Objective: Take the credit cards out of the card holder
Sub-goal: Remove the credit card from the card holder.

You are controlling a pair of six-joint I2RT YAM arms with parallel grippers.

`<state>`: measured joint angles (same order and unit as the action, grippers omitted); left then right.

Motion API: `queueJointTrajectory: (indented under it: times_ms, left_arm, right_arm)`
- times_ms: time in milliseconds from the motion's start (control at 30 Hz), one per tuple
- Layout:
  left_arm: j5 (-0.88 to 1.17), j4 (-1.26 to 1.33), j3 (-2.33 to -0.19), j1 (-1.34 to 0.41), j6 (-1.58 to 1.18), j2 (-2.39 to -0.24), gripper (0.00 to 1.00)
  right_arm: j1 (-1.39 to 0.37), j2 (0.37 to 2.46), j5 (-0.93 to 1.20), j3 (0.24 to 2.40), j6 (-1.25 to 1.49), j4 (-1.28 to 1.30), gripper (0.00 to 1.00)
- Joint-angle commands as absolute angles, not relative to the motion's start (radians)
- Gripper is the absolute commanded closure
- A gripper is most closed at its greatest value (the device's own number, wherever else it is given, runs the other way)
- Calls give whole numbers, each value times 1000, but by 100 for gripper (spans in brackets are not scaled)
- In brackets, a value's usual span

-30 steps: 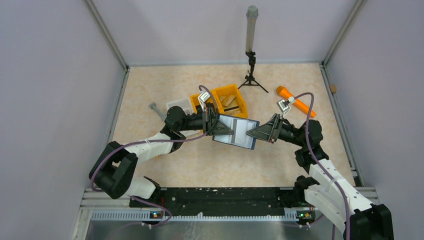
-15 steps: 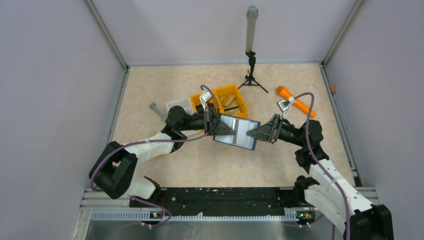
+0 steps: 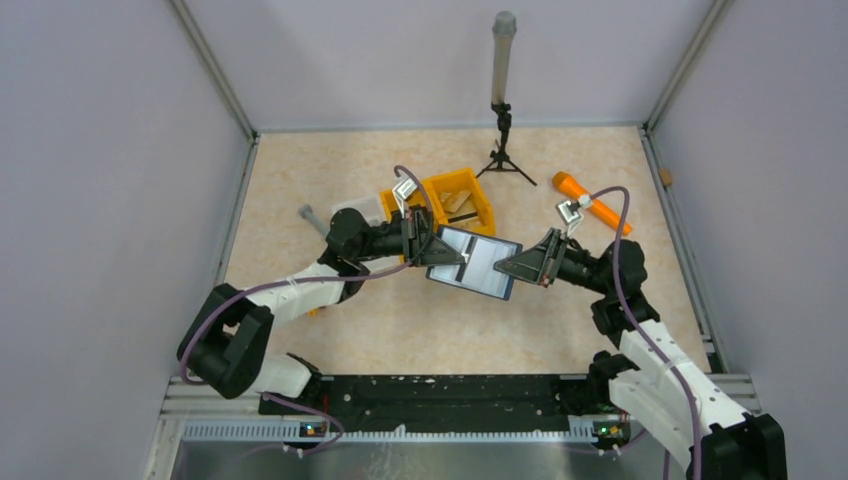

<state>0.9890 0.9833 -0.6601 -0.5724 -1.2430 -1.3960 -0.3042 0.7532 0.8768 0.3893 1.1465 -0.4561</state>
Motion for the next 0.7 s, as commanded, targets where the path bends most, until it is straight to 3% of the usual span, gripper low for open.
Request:
queueJointTrajectory:
  times_ms: [0, 233, 267, 333, 400, 600, 667]
  left_arm:
    - [1003, 1008, -663, -549, -1220, -1336, 100]
    - [1000, 1038, -664, -555, -1240, -1357, 100]
    - [999, 1044, -666, -559, -1243, -1362, 94]
    - [1001, 1054, -671, -570, -1248, -1374, 65]
    - [1005, 1059, -679, -582, -1248, -1387, 55]
    - [998, 1056, -693, -605, -1247, -1411, 43]
    - [995, 1033, -700, -612, -1232, -1411, 51]
  right_arm:
    - [-301, 758, 894, 446, 1126, -478, 100]
    - [-300, 775, 902, 442, 1156, -530, 100]
    - [-300, 776, 902, 443, 1158, -535, 100]
    - [-300, 775, 901, 442, 1161, -540, 100]
    - [-300, 777, 900, 442, 1169, -549, 100]
    - [-301, 778, 905, 440, 1190, -572, 100]
    - [-300, 775, 908, 442, 1195, -576, 100]
